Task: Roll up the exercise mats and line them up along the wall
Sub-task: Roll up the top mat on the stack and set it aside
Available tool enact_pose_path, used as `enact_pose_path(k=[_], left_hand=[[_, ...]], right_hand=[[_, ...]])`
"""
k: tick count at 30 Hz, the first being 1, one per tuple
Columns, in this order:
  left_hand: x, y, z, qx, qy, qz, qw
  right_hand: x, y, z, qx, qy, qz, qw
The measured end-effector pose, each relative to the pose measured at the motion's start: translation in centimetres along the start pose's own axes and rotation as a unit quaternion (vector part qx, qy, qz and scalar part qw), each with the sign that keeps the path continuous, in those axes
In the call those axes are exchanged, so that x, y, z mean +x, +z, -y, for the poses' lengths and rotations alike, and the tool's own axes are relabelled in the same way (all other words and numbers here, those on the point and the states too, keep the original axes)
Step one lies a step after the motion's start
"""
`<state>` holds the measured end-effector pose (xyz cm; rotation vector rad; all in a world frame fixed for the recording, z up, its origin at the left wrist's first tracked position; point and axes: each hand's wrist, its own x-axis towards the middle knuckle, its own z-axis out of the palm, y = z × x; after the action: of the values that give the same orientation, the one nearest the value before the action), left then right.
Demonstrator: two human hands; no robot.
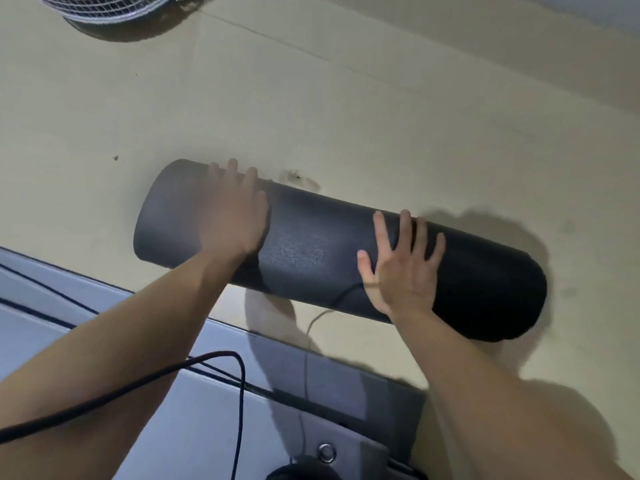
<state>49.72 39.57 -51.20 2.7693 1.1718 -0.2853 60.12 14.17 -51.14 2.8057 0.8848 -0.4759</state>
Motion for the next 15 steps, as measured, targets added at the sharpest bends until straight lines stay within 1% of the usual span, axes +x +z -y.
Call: enact_pose_path(k=[2, 4, 5, 7, 9, 10, 12, 15], left_hand=[[-3.8, 0.8, -5.1, -0.005, 0.065, 0.025, 0.998], [-6.9, 1.9, -9.3, -0.01, 0.116, 0.032, 0.993], [-7.5, 2.3, -10.2, -0.017, 0.116, 0.03, 0.993], [-7.6, 2.6, -10.0, -0.024, 0.098, 0.028, 0.994], [-7.5, 2.8, -9.4, -0.016, 0.092, 0.029, 0.995], [-7.5, 2.9, -9.5, -0.014, 0.09, 0.028, 0.995], [-7.5, 3.0, -10.0, -0.018, 0.09, 0.024, 0.995], [-7.3, 3.1, -10.1, -0.02, 0.088, 0.014, 0.996]], right_hand=[[0.3, -0.3, -0.3, 0.019, -0.013, -0.001, 1.0], [0.6, -1.1, -0.9, 0.04, -0.041, 0.022, 0.998], [0.6, -1.5, -1.7, 0.042, -0.054, 0.031, 0.997], [0.2, -2.3, -4.3, 0.039, -0.048, 0.012, 0.998], [-1.1, -2.2, -8.1, 0.026, 0.014, -0.028, 0.999], [-1.5, -2.1, -9.6, 0.02, 0.032, -0.036, 0.999], [-1.8, -1.5, -11.0, 0.014, 0.026, -0.024, 0.999], [-1.0, -0.8, -10.9, 0.02, 0.023, -0.015, 0.999]])
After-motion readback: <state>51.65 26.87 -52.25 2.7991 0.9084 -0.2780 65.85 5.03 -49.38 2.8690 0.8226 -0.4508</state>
